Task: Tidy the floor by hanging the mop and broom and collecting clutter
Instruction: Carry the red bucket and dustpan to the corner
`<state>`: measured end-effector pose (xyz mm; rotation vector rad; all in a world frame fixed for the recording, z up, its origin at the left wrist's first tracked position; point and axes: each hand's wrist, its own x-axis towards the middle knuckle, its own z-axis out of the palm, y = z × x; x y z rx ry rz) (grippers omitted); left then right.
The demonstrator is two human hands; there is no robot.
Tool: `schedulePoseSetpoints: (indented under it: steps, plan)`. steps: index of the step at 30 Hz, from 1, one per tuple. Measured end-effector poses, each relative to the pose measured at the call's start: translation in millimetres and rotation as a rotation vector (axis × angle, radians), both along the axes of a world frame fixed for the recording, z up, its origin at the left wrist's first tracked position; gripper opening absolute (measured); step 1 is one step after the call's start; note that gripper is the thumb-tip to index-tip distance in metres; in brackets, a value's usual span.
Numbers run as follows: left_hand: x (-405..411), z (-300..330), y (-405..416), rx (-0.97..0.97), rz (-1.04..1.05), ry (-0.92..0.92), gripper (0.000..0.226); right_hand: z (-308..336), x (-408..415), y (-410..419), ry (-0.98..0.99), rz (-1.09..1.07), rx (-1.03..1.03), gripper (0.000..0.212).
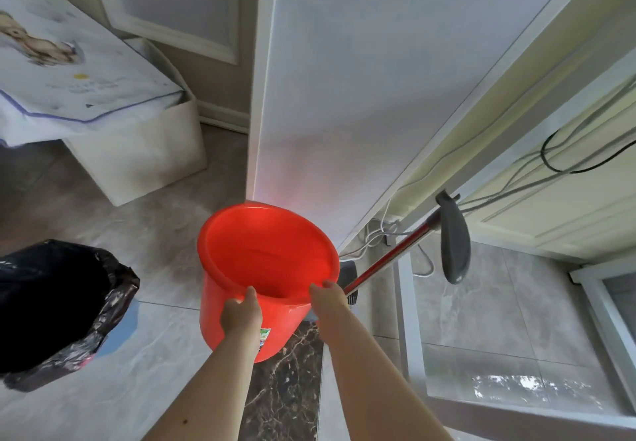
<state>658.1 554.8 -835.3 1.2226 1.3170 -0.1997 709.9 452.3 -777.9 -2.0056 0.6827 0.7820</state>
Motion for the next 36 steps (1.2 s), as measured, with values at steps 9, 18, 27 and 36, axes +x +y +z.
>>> schedulePoseSetpoints:
  steps: [9,18,27,36]
  plan:
    - [-17,-55,30,0.067,-0.001,0.050,0.048,-83,-24,31,0.099,0.006,0.062,0.042]
    - [-27,-100,34,-0.061,0.254,-0.063,0.035,-127,-34,33,0.120,-0.003,0.080,0.023]
    - [-11,-100,20,-0.083,0.251,0.128,0.052,-132,-25,29,0.209,-0.033,0.134,0.058]
    - [2,-50,17,0.012,0.059,0.226,0.050,-82,-29,25,0.157,-0.073,0.137,0.055]
